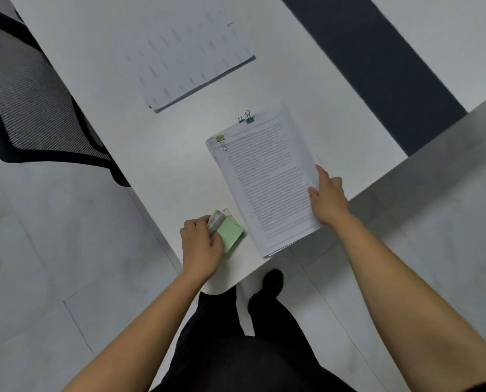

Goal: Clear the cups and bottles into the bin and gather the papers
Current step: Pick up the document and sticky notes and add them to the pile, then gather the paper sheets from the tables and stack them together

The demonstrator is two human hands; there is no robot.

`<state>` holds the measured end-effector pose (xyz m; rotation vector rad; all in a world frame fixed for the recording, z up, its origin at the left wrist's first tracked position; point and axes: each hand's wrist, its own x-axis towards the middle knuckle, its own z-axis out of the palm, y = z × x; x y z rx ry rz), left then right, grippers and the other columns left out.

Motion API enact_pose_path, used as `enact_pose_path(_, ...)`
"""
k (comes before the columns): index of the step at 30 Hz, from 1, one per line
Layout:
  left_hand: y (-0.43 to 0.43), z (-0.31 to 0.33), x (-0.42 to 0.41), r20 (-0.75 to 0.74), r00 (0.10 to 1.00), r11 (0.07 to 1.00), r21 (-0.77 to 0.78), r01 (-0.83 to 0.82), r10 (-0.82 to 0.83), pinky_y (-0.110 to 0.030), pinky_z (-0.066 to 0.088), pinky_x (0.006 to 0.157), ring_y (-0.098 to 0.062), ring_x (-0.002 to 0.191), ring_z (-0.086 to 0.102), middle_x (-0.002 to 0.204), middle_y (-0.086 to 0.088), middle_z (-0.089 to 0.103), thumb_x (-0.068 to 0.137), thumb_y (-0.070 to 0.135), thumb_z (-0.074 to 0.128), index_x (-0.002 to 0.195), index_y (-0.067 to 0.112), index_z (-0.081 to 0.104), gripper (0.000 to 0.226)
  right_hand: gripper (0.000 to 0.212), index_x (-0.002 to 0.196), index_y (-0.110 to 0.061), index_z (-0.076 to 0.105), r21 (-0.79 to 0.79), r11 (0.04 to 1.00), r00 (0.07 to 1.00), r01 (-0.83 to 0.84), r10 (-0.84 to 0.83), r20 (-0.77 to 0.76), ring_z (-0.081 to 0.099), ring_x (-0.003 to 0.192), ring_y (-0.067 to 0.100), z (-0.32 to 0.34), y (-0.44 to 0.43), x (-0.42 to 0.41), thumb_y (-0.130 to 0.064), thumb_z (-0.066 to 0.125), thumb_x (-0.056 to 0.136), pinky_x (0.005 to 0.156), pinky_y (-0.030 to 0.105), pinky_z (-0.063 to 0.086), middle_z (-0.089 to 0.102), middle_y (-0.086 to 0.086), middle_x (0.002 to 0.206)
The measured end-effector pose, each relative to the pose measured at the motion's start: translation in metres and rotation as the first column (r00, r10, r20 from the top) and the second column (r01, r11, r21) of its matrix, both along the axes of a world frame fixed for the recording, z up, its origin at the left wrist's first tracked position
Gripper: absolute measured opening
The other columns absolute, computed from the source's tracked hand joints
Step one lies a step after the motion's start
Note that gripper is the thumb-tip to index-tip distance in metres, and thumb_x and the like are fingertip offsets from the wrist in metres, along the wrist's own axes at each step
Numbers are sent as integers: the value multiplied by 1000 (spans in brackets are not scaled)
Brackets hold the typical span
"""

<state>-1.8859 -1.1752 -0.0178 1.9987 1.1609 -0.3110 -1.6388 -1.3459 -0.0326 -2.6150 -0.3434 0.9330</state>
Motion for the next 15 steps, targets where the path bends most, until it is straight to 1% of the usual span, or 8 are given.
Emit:
enact_pose_path(2, 0, -1, 2, -27, 999, 997, 72, 25, -24, -38, 35, 97, -35, 117, 38, 126, -16, 43, 91, 19, 50, 139, 9, 47, 49, 61, 159, -28, 10, -31, 999, 999, 10, -9, 39, 48, 115, 30, -2, 5, -1, -28, 40, 105, 100, 39, 44, 33, 16, 138)
enact_pose_path(3, -1, -1, 3, -29, 999, 995, 89, 33, -31, -40, 34, 100, -36, 119, 37, 130, -16, 41, 92, 18, 50, 142, 9, 45, 51, 62, 159, -26, 11, -45, 999, 998, 15, -13, 59, 46, 117, 30, -2, 7, -2, -28, 42, 105, 101, 39, 42, 32, 16, 139)
enact_pose_path(6, 1, 3, 2, -10, 1000, 996, 79, 30, -29, -42, 33, 104, -36, 125, 35, 136, -16, 38, 94, 19, 51, 147, 9, 39, 55, 69, 159, -19, 12, -98, 995, 996, 18, -10, 89, 34, 130, 34, 7, 6, -6, -31, 49, 102, 110, 42, 31, 25, 18, 147)
enact_pose_path(8, 6, 15, -5, 49, 998, 999, 42, -30, 28, -40, 30, 108, -33, 130, 35, 140, -15, 38, 96, 20, 53, 149, 10, 37, 56, 72, 159, -18, 11, -96, 995, 996, 26, -17, 93, 21, 142, 35, 22, 1, -13, -37, 49, 101, 118, 47, 20, 15, 17, 158)
enact_pose_path(10, 9, 38, -14, 135, 986, 994, 19, -106, 102, -39, 32, 111, -28, 135, 36, 145, -13, 41, 99, 22, 53, 149, 11, 36, 54, 68, 158, -17, 14, 6, 997, 992, 81, -81, 94, 16, 147, 32, 44, -5, -28, -40, 46, 103, 122, 49, 14, 13, 13, 162)
enact_pose_path(11, 11, 52, -19, 183, 973, 989, 15, -149, 144, -41, 35, 111, -25, 136, 37, 146, -11, 42, 100, 24, 53, 149, 12, 36, 54, 64, 158, -17, 18, 95, 988, 989, 119, -126, 74, 19, 147, 30, 58, -7, -37, -39, 44, 103, 122, 48, 16, 17, 11, 162)
enact_pose_path(13, 13, 85, -30, 275, 933, 969, 9, -245, 233, -37, 39, 108, -19, 135, 41, 145, -5, 43, 100, 24, 54, 149, 15, 37, 53, 58, 156, -20, 25, 286, 938, 979, 197, -205, 0, 32, 142, 21, 90, -13, -63, -37, 45, 104, 118, 42, 29, 29, 5, 158)
enact_pose_path(15, 12, 120, -46, 358, 877, 939, 4, -345, 321, -31, 38, 104, -14, 132, 44, 144, 1, 44, 99, 25, 56, 149, 18, 37, 54, 52, 152, -25, 35, 443, 861, 967, 251, -243, -78, 46, 129, 9, 124, -18, -92, -35, 48, 103, 104, 27, 41, 42, -4, 148)
